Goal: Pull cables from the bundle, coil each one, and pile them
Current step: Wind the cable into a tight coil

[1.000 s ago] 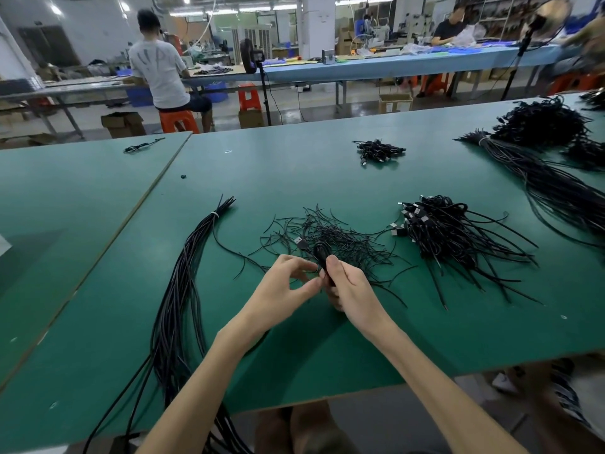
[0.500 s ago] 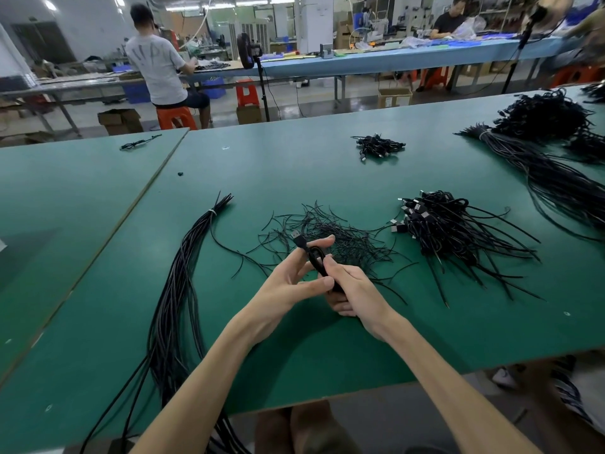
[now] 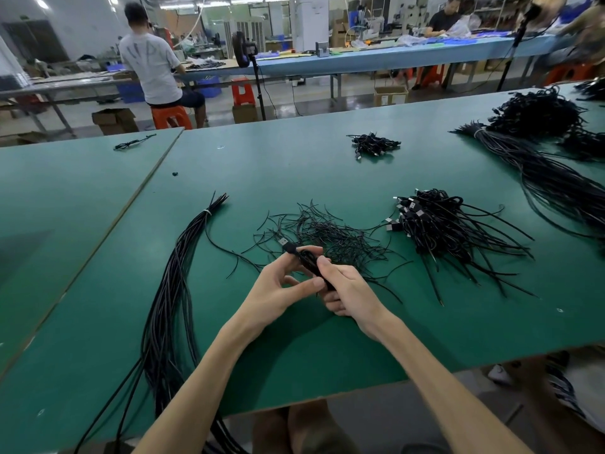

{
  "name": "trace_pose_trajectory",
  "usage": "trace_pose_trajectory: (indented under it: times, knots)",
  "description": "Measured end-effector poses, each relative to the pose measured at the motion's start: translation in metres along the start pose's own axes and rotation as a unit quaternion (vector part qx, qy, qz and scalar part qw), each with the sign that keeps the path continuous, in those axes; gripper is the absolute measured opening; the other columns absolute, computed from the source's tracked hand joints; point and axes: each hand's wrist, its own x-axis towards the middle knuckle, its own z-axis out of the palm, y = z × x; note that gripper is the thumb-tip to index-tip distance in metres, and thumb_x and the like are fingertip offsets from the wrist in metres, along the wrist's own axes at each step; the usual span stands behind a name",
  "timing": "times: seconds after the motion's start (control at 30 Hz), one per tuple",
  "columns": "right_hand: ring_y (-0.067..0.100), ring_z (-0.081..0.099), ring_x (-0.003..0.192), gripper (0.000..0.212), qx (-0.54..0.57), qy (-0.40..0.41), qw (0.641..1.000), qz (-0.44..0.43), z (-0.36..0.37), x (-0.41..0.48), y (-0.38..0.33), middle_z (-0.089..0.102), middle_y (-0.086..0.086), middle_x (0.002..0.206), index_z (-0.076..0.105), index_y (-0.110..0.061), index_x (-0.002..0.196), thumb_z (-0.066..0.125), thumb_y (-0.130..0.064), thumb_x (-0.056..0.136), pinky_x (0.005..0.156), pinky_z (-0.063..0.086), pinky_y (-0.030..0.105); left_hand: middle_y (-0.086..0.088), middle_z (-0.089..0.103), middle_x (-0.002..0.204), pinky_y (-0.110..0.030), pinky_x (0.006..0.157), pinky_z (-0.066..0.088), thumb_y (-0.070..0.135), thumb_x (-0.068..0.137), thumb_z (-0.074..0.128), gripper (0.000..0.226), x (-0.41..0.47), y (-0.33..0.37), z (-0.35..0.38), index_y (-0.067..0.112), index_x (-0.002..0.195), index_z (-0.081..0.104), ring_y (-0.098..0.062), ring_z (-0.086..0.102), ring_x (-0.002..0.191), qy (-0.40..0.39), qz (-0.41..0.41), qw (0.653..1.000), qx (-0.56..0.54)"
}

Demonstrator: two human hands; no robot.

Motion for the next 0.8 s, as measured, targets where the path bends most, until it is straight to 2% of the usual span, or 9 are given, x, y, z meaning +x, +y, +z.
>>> trace_pose_trajectory:
  times: [0.07, 0.17, 0.27, 0.37, 0.43, 0.5, 0.73, 0.8]
  knots:
    - [0.005, 0.022, 0.044, 0.043, -0.014, 0.005, 1.000, -0.001, 0.002, 0.000, -0.001, 0.031, -0.013, 0.055, 0.050, -0.015, 0.080, 0.039, -0.045, 0.109, 0.039, 0.020, 0.016, -0.005, 0.073, 0.123, -0.033, 0.082, 0.046, 0.023, 0.087, 0.078, 0.049, -0.001, -0.001, -0.001, 0.021, 0.133, 0.063, -0.023, 0.067, 0.110, 0.009, -0.004, 1.000, -0.003]
    - [0.004, 0.023, 0.043, 0.047, -0.031, 0.008, 0.999, -0.002, 0.006, -0.001, -0.003, 0.031, -0.014, 0.053, 0.044, -0.018, 0.071, 0.037, -0.044, 0.109, 0.039, 0.021, 0.015, -0.010, 0.075, 0.115, -0.035, 0.080, 0.046, 0.021, 0.084, 0.079, 0.050, -0.001, -0.005, -0.002, 0.017, 0.131, 0.065, -0.028, 0.068, 0.104, 0.026, -0.006, 1.000, -0.001]
    - [0.003, 0.025, 0.042, 0.048, -0.043, 0.017, 0.999, -0.003, 0.008, -0.002, -0.005, 0.033, -0.014, 0.052, 0.046, -0.018, 0.070, 0.036, -0.042, 0.110, 0.040, 0.023, 0.014, -0.011, 0.076, 0.110, -0.039, 0.081, 0.045, 0.020, 0.085, 0.079, 0.047, -0.002, -0.008, -0.001, 0.020, 0.131, 0.065, -0.018, 0.067, 0.101, 0.036, -0.008, 0.999, 0.000]
    - [0.003, 0.025, 0.042, 0.048, -0.045, 0.026, 0.999, -0.002, 0.009, -0.002, -0.005, 0.034, -0.012, 0.052, 0.045, -0.017, 0.070, 0.037, -0.043, 0.109, 0.039, 0.023, 0.015, -0.005, 0.078, 0.110, -0.044, 0.090, 0.052, 0.023, 0.085, 0.077, 0.039, -0.004, -0.011, -0.002, 0.021, 0.123, 0.069, -0.017, 0.071, 0.107, 0.046, -0.006, 0.999, -0.002]
    - [0.002, 0.026, 0.042, 0.048, -0.042, 0.028, 0.999, 0.000, 0.009, -0.002, -0.005, 0.034, -0.013, 0.052, 0.046, -0.015, 0.071, 0.037, -0.043, 0.109, 0.039, 0.023, 0.015, -0.004, 0.078, 0.113, -0.044, 0.099, 0.055, 0.021, 0.087, 0.077, 0.034, -0.004, -0.013, -0.002, 0.013, 0.120, 0.071, -0.021, 0.072, 0.111, 0.046, -0.003, 0.999, -0.011]
    - [0.002, 0.026, 0.042, 0.048, -0.040, 0.029, 0.999, 0.000, 0.009, -0.002, -0.005, 0.035, -0.014, 0.052, 0.048, -0.012, 0.075, 0.037, -0.044, 0.109, 0.039, 0.023, 0.015, -0.005, 0.078, 0.113, -0.041, 0.101, 0.055, 0.016, 0.090, 0.077, 0.032, -0.004, -0.015, -0.002, 0.007, 0.119, 0.071, -0.022, 0.072, 0.111, 0.046, 0.001, 0.999, -0.018]
    - [0.000, 0.027, 0.040, 0.048, -0.046, 0.029, 0.999, -0.004, 0.011, -0.003, -0.009, 0.039, -0.016, 0.049, 0.049, -0.012, 0.073, 0.037, -0.040, 0.109, 0.039, 0.023, 0.014, -0.001, 0.080, 0.103, -0.023, 0.088, 0.055, 0.012, 0.086, 0.079, 0.021, -0.005, -0.015, -0.001, 0.009, 0.106, 0.078, -0.017, 0.075, 0.100, 0.079, 0.016, 0.997, -0.004]
    - [0.000, 0.027, 0.041, 0.048, -0.049, 0.027, 0.998, -0.004, 0.012, -0.004, -0.009, 0.039, -0.016, 0.049, 0.053, -0.011, 0.076, 0.036, -0.041, 0.109, 0.039, 0.023, 0.014, 0.002, 0.080, 0.098, -0.020, 0.078, 0.051, 0.013, 0.086, 0.080, 0.017, -0.006, -0.014, -0.002, 0.014, 0.103, 0.079, -0.010, 0.073, 0.089, 0.091, 0.019, 0.995, 0.018]
